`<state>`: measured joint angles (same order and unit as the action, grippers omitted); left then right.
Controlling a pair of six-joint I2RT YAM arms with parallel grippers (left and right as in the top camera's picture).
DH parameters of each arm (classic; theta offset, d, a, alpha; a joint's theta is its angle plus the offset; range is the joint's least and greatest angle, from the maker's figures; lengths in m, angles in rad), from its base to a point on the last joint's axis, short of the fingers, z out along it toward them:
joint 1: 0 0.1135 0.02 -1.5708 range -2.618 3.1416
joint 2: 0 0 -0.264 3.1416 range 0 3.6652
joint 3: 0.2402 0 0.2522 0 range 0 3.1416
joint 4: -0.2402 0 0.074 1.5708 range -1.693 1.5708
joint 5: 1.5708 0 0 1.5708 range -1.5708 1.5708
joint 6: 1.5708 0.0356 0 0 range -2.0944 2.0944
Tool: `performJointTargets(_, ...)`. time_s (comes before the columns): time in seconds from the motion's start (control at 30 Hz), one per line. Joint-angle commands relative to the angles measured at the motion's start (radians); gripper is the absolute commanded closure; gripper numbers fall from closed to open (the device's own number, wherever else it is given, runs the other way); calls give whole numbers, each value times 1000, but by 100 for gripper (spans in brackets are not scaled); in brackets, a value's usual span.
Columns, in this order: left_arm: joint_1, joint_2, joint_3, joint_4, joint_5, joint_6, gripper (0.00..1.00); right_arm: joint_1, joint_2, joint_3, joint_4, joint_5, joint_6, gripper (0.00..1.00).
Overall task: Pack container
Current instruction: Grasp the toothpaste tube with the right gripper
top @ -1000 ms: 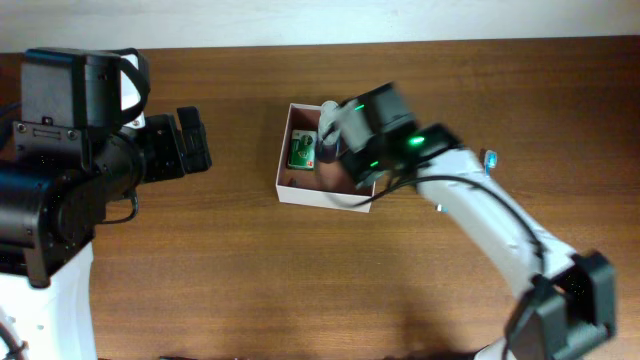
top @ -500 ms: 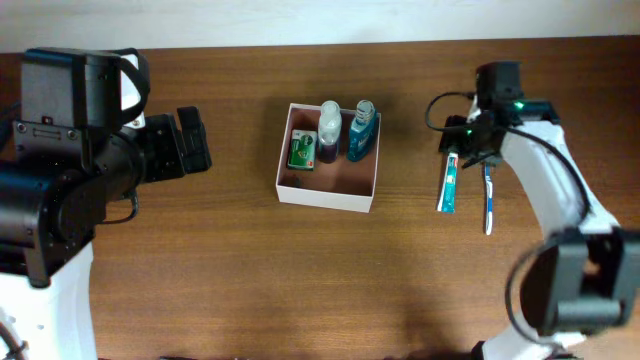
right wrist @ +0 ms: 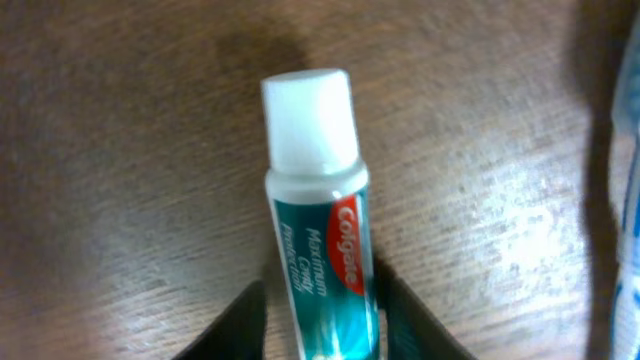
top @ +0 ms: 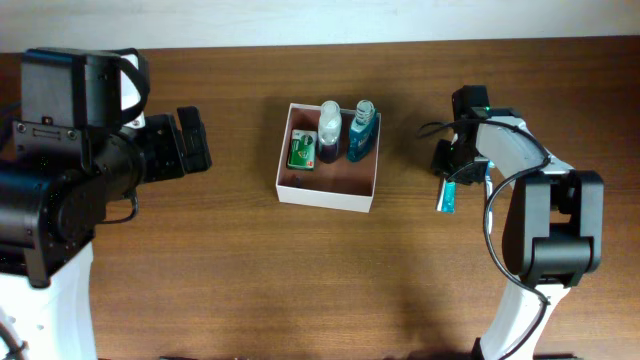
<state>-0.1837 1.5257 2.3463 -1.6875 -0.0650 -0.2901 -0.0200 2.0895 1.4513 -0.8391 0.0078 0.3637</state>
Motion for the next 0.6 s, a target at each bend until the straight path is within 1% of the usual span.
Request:
performJointTargets(0.0, 4, -4, 7, 0, -14, 16, 1, -8, 8, -5, -29, 9, 10, 76)
performJointTargets(0.17, 4, -4, 7, 0, -14, 16, 1, -2, -89, 10, -56, -4, -5, 78)
performJointTargets(0.27, 4, -4, 7, 0, -14, 16, 1, 28, -196, 40, -62, -62, -105, 82)
performJointTargets(0.33, 4, -4, 7, 0, -14, 16, 1, 82, -298, 79, -90, -68, -171, 94)
performJointTargets(0.37, 4, -4, 7, 0, -14, 16, 1, 109, -336, 92, -98, -68, -194, 96)
performJointTargets(0.47, 4, -4, 7, 0, -14, 16, 1, 200, -436, 104, -99, -67, -256, 96)
performJointTargets(0.57, 4, -4, 7, 0, -14, 16, 1, 290, -486, 104, -97, -31, -297, 96)
